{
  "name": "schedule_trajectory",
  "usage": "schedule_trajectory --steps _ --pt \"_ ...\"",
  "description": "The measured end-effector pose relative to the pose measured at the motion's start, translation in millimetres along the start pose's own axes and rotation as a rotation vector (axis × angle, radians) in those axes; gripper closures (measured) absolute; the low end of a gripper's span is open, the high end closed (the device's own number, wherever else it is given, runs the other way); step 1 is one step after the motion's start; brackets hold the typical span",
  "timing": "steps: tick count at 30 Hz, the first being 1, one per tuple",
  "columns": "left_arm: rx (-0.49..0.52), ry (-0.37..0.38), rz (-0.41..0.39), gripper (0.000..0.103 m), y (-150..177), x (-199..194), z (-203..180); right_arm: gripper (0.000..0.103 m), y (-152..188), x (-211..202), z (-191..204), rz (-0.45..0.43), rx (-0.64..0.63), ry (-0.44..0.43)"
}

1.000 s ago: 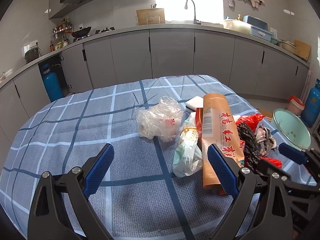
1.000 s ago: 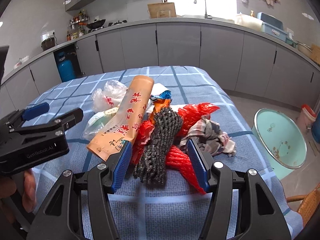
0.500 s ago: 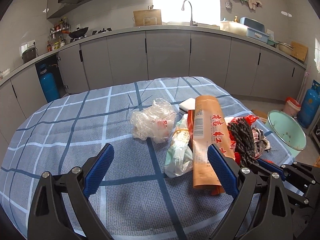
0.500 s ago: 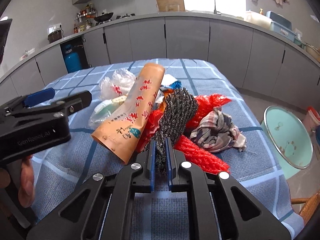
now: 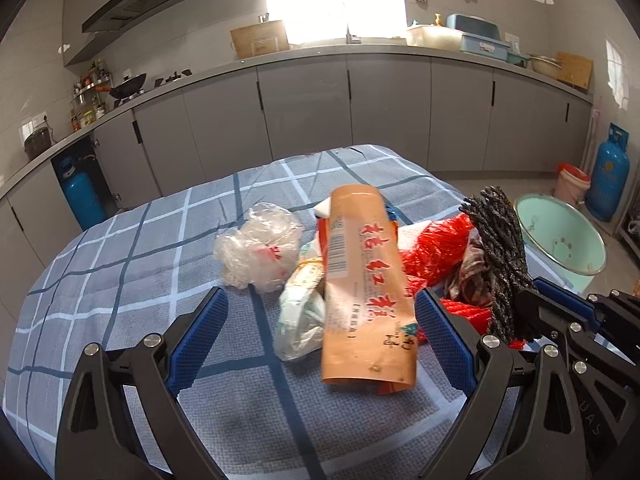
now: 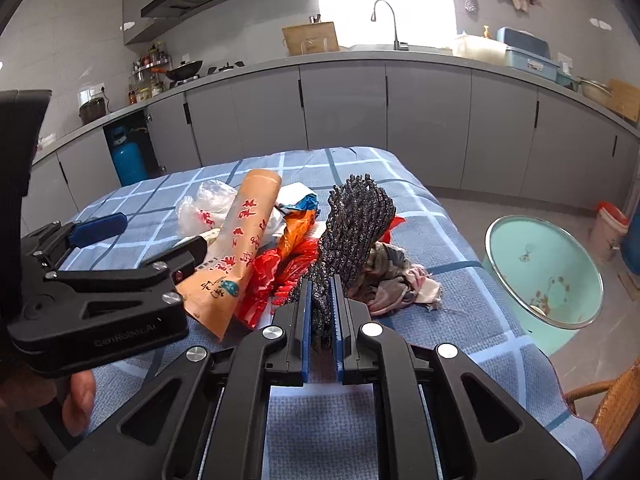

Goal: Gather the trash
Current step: 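Grasp the black scrubber with the right tool while the left tool grasps the orange tube package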

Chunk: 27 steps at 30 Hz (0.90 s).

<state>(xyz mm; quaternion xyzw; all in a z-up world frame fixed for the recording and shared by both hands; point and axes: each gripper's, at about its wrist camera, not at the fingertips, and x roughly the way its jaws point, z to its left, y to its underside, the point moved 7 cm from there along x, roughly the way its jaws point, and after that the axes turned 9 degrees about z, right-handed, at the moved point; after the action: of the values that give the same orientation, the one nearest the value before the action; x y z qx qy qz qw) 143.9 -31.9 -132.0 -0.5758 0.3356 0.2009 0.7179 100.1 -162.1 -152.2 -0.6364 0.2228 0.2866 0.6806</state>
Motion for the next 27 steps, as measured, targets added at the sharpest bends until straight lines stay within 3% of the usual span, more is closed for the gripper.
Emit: schedule_trajectory --steps 9,14,17,20,21,23,26,27 --pt "0.033 0.027 0.04 0.012 6 14 -19 0.093 2 -5 -7 -0.017 0.02 0.002" --pt "0.046 0.045 0.086 0.026 14 28 -23 0.093 6 -3 -7 -0.008 0.021 0.002" --pt "0.045 0.06 0.096 0.039 16 31 -22 0.093 5 -3 -6 -0.008 0.02 0.002" --pt "0.06 0.097 0.092 0.063 16 28 -26 0.093 5 -3 -8 -0.01 0.019 0.002" --pt "0.073 0.108 0.087 0.077 17 26 -28 0.093 5 -3 -8 -0.012 0.018 0.003" --pt "0.086 0.12 0.083 0.083 19 22 -31 0.093 5 -4 -8 -0.016 0.016 0.004" --pt "0.102 0.117 0.059 0.102 18 13 -32 0.093 5 -5 -8 -0.02 0.014 0.005" --pt "0.1 0.116 0.05 0.102 17 9 -31 0.093 5 -6 -8 -0.022 0.013 0.006"
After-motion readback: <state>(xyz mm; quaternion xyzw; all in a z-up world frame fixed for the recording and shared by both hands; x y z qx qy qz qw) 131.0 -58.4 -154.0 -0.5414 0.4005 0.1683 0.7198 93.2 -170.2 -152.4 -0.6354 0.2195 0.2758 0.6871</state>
